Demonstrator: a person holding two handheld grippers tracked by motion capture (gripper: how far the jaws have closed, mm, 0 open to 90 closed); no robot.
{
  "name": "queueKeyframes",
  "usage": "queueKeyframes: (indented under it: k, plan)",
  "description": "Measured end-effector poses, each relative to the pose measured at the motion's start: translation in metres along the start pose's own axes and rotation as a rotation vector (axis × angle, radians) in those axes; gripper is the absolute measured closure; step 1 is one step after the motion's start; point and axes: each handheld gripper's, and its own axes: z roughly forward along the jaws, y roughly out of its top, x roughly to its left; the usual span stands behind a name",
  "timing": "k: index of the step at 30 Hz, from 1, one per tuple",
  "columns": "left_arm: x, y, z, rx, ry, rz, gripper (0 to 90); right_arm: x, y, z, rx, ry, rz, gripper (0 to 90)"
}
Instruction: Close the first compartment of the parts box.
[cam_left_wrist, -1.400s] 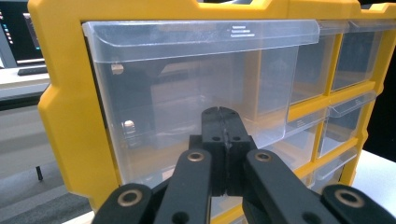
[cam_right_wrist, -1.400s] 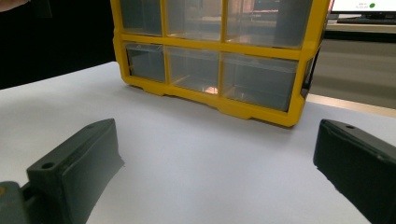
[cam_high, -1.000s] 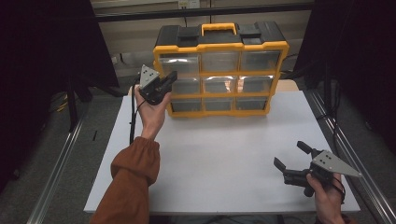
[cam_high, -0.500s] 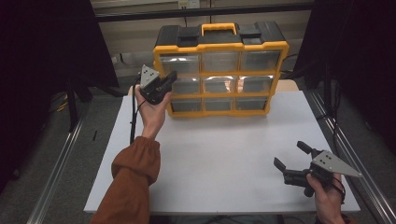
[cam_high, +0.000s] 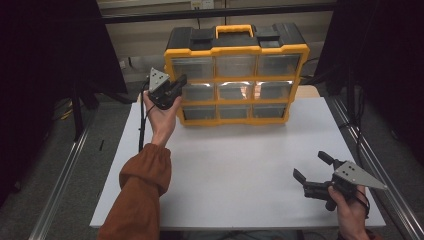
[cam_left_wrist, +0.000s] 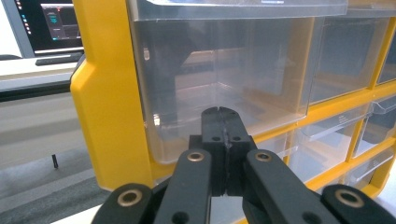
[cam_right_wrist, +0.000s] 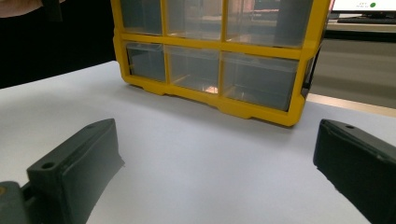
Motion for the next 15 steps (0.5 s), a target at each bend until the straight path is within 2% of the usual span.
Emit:
queueKeyframes:
  k: [15]
  plan:
    - [0.0017, 0.0006, 0.0055, 0.002, 0.007, 0.002, 90.0, -0.0006, -0.0002, -0.0001, 0.001, 0.0, 0.0, 0.2]
